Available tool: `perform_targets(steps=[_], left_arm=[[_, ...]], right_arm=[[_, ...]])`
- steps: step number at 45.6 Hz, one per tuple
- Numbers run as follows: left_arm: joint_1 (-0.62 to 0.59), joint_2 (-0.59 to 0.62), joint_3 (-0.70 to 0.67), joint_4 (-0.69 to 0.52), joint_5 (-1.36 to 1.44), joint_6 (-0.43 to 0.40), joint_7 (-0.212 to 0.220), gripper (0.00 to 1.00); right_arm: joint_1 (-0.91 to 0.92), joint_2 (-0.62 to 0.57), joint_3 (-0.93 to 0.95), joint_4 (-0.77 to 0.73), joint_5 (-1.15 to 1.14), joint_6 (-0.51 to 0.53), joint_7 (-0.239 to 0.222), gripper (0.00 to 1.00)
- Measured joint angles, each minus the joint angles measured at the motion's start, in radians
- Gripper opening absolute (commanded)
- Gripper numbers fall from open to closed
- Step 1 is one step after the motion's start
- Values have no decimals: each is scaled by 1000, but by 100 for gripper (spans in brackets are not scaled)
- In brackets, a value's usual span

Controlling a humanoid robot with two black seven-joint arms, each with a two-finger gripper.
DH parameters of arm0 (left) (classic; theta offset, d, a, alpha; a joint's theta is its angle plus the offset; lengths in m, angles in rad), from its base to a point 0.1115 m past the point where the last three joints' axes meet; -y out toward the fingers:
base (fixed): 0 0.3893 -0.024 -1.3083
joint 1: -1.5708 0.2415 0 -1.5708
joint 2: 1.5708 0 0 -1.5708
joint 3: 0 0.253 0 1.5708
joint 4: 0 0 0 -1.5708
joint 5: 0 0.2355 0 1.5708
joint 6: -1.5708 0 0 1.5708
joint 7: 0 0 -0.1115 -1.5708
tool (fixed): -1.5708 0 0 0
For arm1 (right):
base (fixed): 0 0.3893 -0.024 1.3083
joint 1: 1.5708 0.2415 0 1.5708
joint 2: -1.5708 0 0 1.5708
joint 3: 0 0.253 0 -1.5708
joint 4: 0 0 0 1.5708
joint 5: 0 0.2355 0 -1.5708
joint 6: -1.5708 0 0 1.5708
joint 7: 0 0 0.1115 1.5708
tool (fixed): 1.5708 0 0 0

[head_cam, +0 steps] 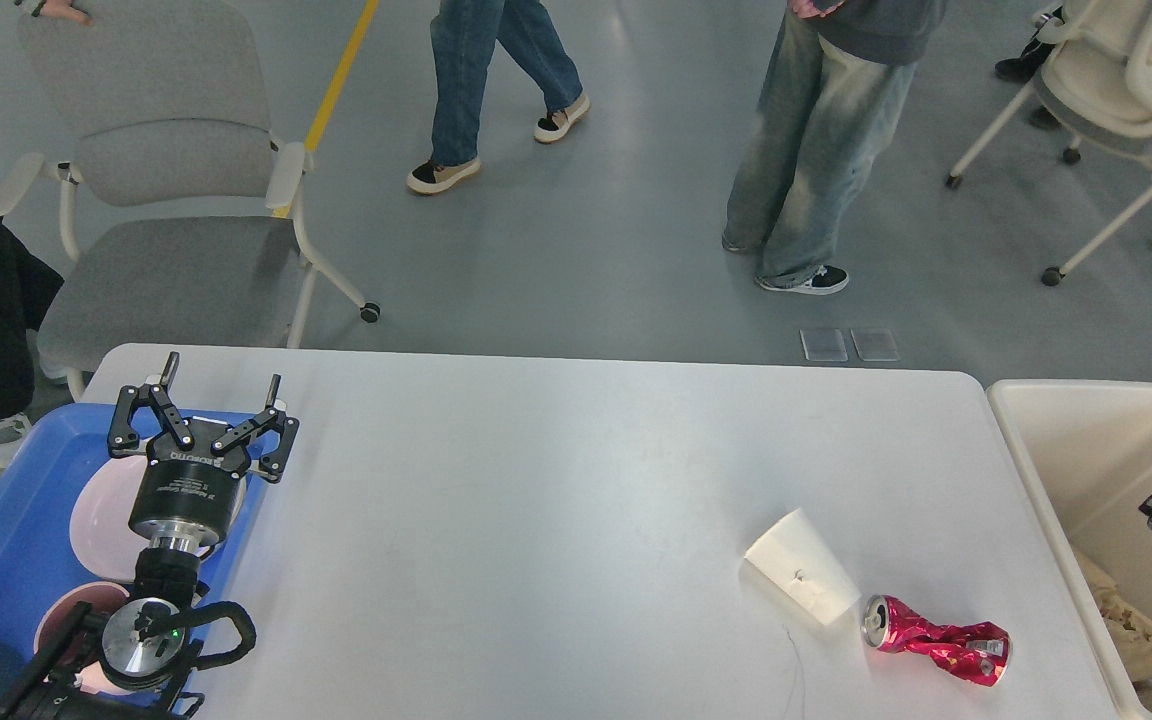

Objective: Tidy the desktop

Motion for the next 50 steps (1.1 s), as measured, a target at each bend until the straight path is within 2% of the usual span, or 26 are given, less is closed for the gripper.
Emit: perform_targets(steps=[5,16,17,19,21,22,42,46,50], left_arm=[[0,0,0,0,0,0,0,96],[0,0,0,0,-1,0,0,96],[0,0,0,0,0,0,0,96],[0,0,0,0,-1,0,0,96],[0,0,0,0,0,0,0,96],[0,0,0,0,0,0,0,96],[0,0,0,0,0,0,0,96],[0,0,0,0,0,0,0,96],[0,0,0,0,-1,0,0,96]], right_arm=[[-102,68,15,-109,0,-22,13,0],[-172,109,16,-126,-4,-75,15,0],[-174,109,16,-126,-3,-76,15,15],[-176,110,16,-126,-3,-77,13,58],[-177,109,16,-126,-3,-80,11,95],[-177,107,17,-126,-3,-82,11,100],[-158,96,21,-105,0,-102,14,100],[-107,68,24,-52,0,-88,17,100],[-1,-4,26,68,-2,-46,17,100]])
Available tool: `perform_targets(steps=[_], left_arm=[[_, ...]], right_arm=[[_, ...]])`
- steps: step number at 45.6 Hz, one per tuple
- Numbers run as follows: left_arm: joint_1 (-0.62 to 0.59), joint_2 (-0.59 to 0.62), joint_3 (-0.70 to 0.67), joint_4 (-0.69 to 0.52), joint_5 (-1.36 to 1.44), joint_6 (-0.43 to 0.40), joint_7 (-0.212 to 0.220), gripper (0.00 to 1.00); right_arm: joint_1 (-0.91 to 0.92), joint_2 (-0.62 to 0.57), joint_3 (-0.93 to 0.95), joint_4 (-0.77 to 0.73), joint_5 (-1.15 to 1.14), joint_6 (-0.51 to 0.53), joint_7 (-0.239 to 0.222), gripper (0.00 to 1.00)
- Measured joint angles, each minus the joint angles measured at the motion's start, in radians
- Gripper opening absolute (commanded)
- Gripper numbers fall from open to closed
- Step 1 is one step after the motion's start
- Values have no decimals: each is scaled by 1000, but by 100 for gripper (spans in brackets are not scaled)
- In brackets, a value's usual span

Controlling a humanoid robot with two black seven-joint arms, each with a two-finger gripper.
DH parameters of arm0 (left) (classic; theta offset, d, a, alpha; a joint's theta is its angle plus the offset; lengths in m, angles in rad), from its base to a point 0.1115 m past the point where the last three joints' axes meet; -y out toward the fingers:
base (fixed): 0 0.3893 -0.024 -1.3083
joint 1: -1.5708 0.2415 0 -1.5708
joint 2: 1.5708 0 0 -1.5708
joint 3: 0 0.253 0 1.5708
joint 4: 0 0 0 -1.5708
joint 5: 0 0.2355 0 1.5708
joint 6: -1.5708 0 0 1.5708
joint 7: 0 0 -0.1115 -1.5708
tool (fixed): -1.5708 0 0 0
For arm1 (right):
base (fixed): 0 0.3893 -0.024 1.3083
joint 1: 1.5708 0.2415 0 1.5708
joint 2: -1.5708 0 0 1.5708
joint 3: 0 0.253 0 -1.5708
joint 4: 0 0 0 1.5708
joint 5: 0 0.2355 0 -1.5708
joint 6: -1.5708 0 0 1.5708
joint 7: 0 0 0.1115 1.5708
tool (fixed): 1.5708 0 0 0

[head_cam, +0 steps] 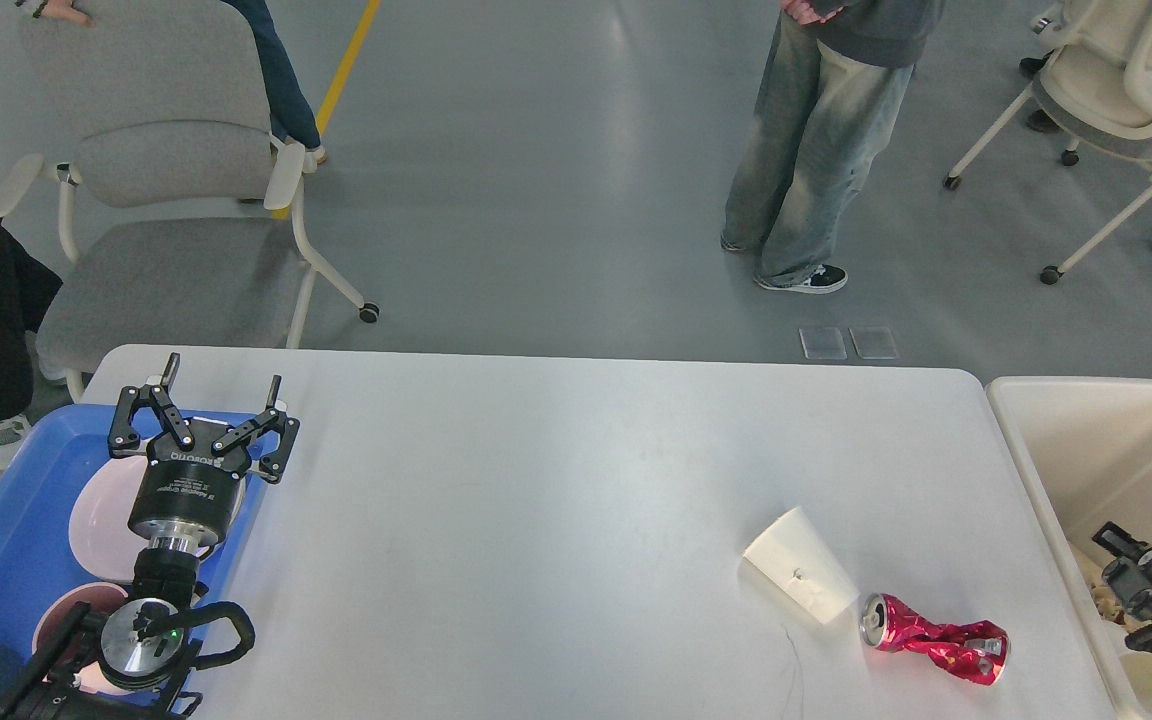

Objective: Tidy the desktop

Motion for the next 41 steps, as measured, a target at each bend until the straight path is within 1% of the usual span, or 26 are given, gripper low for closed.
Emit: perform_targets(steps=[5,11,16,17,24,28,33,41], left_arm=[[0,0,0,0,0,0,0,96],[0,0,0,0,0,0,0,96],[0,0,0,0,0,0,0,96],[0,0,0,0,0,0,0,96],[0,-1,0,0,0,-1,0,96],[0,-1,0,0,1,-1,0,96],[0,-1,0,0,1,-1,0,96],[0,0,0,0,1,-1,0,96]], right_arm=[[165,-71,-6,193,-41,72,-1,100],[367,-107,-14,400,-239,208,-9,100],[564,-114,-28,566,-386,381,-14,100],[654,-108,-49,623,-410,466,-16,100],[932,-61,-104,784,-421,705,-16,100],[1087,-41,-116,895,-421,807,-16,100],[1272,-22,-122,1035,-419,885,-17,100],[1495,-39,-130,1213,-363,905,-22,100]])
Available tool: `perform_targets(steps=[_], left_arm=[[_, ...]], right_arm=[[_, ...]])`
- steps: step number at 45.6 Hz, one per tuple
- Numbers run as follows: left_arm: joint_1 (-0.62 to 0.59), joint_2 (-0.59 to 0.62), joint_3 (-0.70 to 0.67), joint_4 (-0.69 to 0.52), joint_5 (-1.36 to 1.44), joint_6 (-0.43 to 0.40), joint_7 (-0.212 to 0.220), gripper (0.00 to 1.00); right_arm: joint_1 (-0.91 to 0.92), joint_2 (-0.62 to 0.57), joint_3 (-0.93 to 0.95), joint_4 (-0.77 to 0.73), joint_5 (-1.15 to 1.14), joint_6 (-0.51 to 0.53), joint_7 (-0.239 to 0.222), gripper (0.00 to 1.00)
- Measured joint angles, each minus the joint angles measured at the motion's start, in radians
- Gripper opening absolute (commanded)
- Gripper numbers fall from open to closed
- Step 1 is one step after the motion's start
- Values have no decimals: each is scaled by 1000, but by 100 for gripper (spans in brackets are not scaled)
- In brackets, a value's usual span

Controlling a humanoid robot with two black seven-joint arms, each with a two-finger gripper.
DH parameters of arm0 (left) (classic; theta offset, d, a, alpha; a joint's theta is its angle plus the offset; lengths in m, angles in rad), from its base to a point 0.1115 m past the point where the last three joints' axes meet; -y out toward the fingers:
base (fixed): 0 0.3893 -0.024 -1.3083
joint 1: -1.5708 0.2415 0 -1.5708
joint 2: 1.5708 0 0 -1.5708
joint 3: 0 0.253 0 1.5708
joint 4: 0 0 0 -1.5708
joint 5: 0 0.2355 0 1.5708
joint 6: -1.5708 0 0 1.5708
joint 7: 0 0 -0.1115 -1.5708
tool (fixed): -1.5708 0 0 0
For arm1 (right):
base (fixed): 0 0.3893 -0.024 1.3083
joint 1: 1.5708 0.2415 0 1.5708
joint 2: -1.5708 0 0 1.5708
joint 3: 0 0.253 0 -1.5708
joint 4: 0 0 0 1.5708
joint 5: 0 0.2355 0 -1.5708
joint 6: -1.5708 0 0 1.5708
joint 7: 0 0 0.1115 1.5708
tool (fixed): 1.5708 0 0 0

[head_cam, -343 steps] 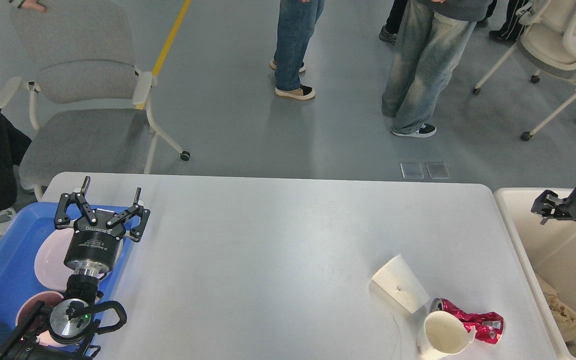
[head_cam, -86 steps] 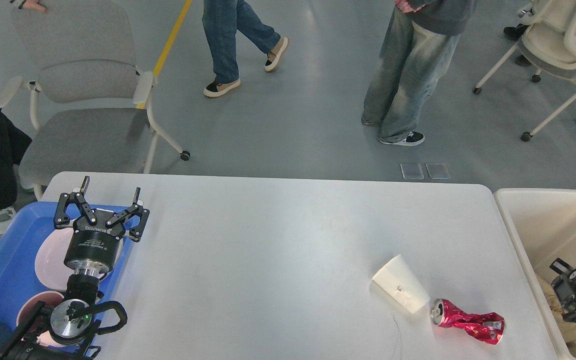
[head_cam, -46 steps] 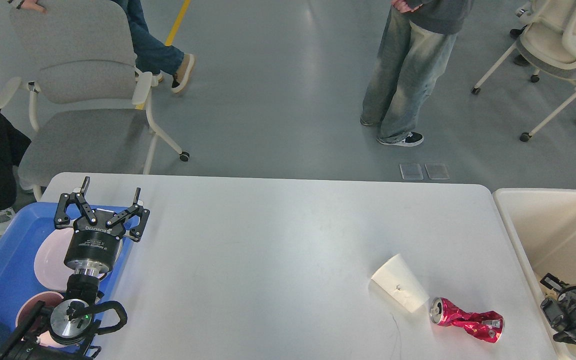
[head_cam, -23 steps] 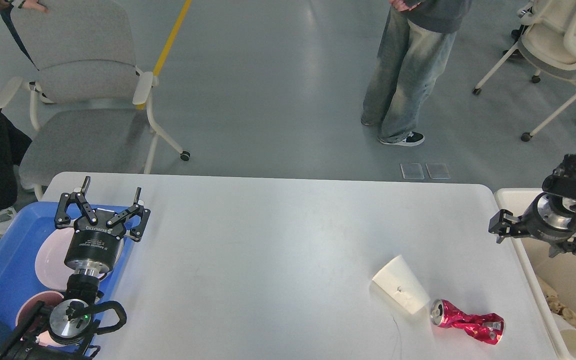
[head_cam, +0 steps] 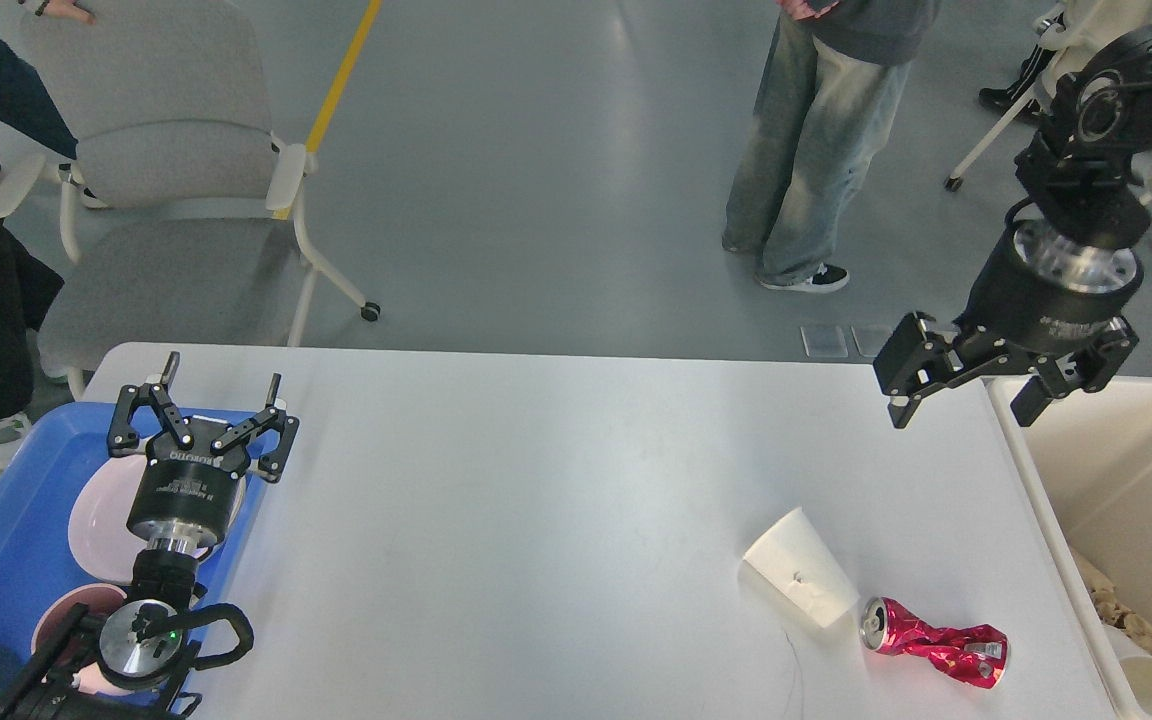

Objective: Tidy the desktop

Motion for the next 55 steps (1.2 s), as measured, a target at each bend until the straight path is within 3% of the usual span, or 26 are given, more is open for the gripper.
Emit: perform_targets(steps=[9,21,29,38,45,48,55], left_arm=[[0,0,0,0,0,1,0,96],[0,0,0,0,-1,1,0,96],[0,0,0,0,-1,1,0,96],[0,0,0,0,-1,2,0,96],[0,0,0,0,-1,2,0,96],[0,0,0,0,-1,2,0,96],[0,0,0,0,0,2,0,96]], right_arm=[[162,-16,-43,125,79,0,-2,100],[136,-19,-60,131,73,-22,-1,100],[63,-21,-56,112,63,-92,0,99],[-138,-5,56,82,-7,-274,1,97],[-355,26,135,77,-197,-450,2,97],[-481,78,148,52,-329,-549,2,97],[-644,159,149,-42,-449,-661,8,95]])
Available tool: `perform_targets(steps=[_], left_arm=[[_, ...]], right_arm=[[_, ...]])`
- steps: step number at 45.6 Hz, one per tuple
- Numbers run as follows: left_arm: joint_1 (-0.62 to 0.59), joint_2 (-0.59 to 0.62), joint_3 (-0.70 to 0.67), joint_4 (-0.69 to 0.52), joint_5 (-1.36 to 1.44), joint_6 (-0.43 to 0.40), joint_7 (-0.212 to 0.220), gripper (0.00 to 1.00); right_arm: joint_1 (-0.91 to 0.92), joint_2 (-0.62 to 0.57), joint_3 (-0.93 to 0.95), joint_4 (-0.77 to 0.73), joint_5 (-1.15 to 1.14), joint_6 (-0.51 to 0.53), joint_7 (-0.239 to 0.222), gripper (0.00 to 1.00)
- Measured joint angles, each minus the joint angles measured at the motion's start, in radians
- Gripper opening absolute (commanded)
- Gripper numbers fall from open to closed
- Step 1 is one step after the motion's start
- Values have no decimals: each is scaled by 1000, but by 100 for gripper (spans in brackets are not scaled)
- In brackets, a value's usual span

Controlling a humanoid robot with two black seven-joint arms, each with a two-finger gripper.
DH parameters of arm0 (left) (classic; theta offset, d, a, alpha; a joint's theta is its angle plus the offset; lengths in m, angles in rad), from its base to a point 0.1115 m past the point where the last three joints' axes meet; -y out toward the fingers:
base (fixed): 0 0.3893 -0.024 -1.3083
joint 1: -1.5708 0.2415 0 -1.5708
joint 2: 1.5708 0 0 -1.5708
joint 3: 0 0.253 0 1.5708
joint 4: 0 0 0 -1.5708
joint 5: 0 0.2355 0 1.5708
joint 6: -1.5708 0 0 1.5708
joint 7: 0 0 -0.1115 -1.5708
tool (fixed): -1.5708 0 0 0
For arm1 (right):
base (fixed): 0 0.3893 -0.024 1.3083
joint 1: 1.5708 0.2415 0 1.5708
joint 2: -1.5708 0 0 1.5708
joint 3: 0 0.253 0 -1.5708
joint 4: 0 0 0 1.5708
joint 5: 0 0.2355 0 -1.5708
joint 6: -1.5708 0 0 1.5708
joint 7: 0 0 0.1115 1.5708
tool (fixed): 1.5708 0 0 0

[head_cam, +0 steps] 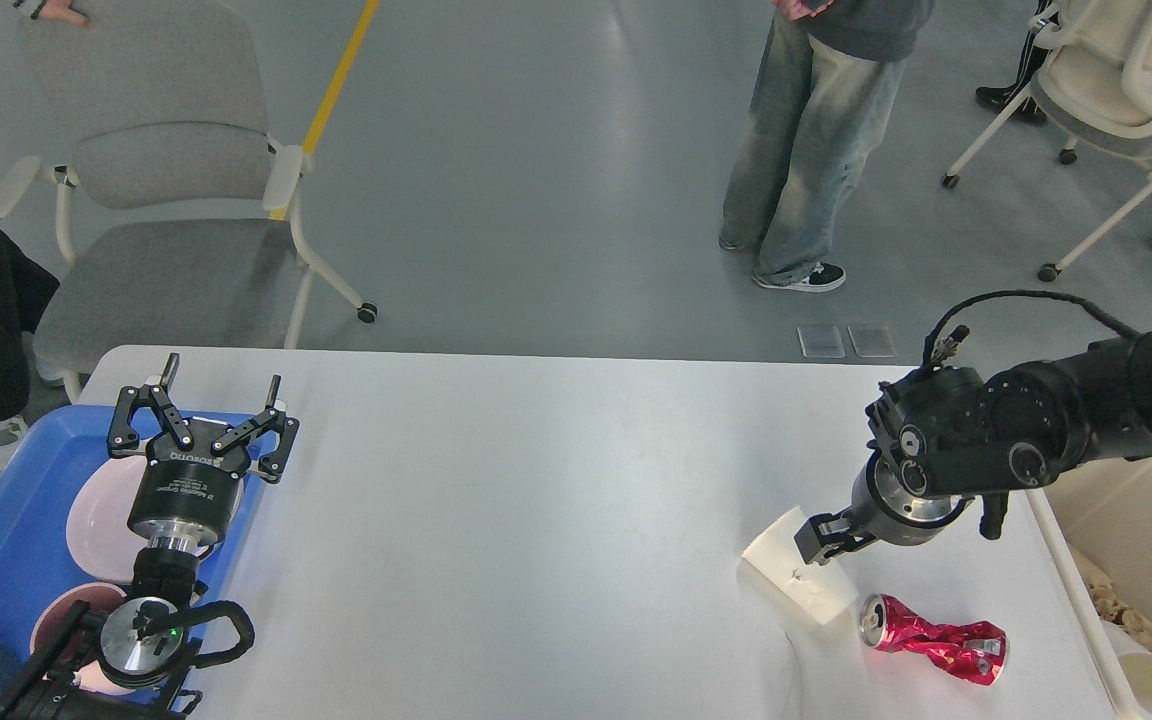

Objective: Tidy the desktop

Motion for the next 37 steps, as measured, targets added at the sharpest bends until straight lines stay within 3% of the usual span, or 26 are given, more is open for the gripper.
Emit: perform_targets(steps=[37], left_arm=[[0,-1,0,0,0,-2,0,96]], right_arm=[[-217,146,6,-205,-21,-51,2,95]])
